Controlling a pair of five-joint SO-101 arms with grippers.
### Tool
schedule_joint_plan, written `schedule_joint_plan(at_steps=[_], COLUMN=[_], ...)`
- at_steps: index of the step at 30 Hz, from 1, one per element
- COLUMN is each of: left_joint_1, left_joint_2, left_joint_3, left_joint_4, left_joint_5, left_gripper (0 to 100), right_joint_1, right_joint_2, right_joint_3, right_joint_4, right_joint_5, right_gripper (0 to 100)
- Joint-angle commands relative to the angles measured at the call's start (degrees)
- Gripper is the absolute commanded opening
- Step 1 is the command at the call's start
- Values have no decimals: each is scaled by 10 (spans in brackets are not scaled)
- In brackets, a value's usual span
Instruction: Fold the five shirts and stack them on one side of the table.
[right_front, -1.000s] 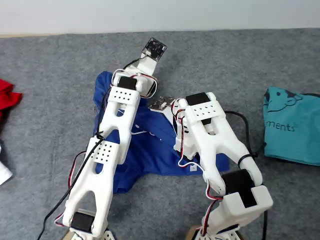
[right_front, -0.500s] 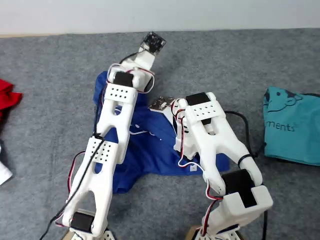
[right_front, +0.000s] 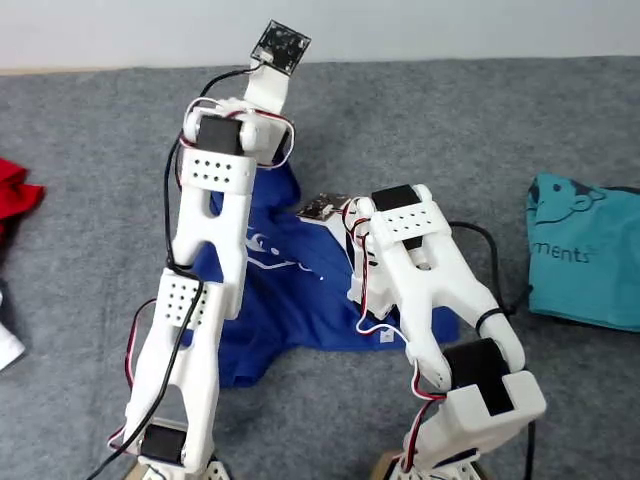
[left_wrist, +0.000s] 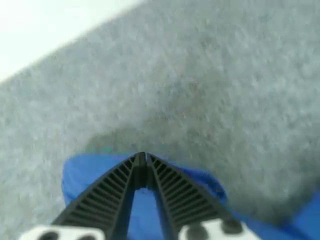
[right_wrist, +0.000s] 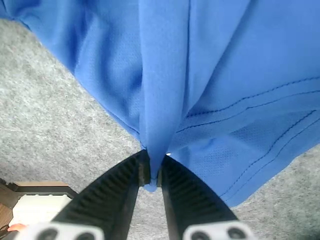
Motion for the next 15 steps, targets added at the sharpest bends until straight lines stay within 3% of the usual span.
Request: schedule_joint_plan(at_steps=[1,8,15], left_joint_1=[-24,-126,-177], left_joint_2=[-68,-134,-243], left_joint_3=[-27,32,286], left_joint_4=[58,57,57], left_joint_5=[-11,-25,-105], left_gripper=[2,2,2], right_joint_1=[0,31,51], right_joint_2=[-34,-41,-82], right_joint_3=[-4,-6,-4], right_joint_4=[3,4,4], right_joint_5=[-1,2,27], right_gripper=[35,35,35])
